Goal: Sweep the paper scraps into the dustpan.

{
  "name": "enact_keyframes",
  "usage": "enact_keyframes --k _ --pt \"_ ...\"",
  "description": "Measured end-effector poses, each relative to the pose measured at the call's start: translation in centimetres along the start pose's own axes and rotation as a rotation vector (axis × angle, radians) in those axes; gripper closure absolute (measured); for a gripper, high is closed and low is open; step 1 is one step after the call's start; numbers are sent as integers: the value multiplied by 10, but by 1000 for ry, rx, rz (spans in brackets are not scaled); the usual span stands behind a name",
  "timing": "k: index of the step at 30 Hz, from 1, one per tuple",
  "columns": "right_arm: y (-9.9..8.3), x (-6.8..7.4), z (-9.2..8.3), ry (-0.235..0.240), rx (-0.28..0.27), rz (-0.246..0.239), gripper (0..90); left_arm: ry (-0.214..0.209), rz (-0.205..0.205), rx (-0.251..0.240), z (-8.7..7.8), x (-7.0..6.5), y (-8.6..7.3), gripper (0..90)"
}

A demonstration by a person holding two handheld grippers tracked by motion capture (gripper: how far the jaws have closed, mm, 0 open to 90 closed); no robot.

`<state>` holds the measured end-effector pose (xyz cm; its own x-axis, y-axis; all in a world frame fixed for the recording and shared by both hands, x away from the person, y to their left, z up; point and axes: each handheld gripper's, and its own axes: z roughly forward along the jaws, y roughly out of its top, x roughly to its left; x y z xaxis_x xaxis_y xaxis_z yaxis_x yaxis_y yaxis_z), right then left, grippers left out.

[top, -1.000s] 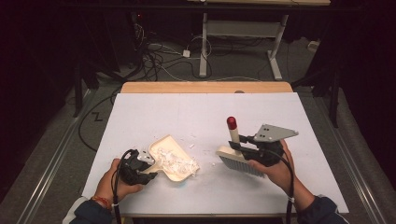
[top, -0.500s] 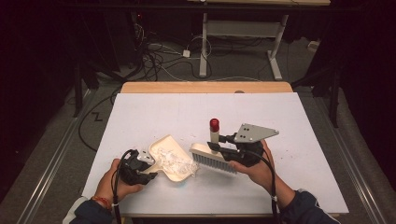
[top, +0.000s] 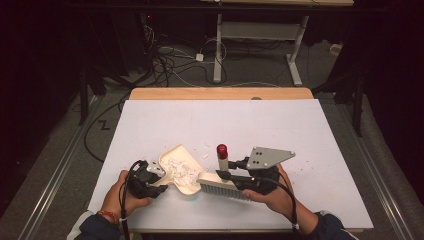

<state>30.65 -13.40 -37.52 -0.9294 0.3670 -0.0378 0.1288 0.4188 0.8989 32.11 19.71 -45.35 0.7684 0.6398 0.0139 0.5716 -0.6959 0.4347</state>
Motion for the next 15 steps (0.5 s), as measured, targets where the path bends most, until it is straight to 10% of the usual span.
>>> enact_keyframes --k 15 --pt "8 -12 1 -142 14 -68 709 -2 -2 18 -1 -1 0 632"
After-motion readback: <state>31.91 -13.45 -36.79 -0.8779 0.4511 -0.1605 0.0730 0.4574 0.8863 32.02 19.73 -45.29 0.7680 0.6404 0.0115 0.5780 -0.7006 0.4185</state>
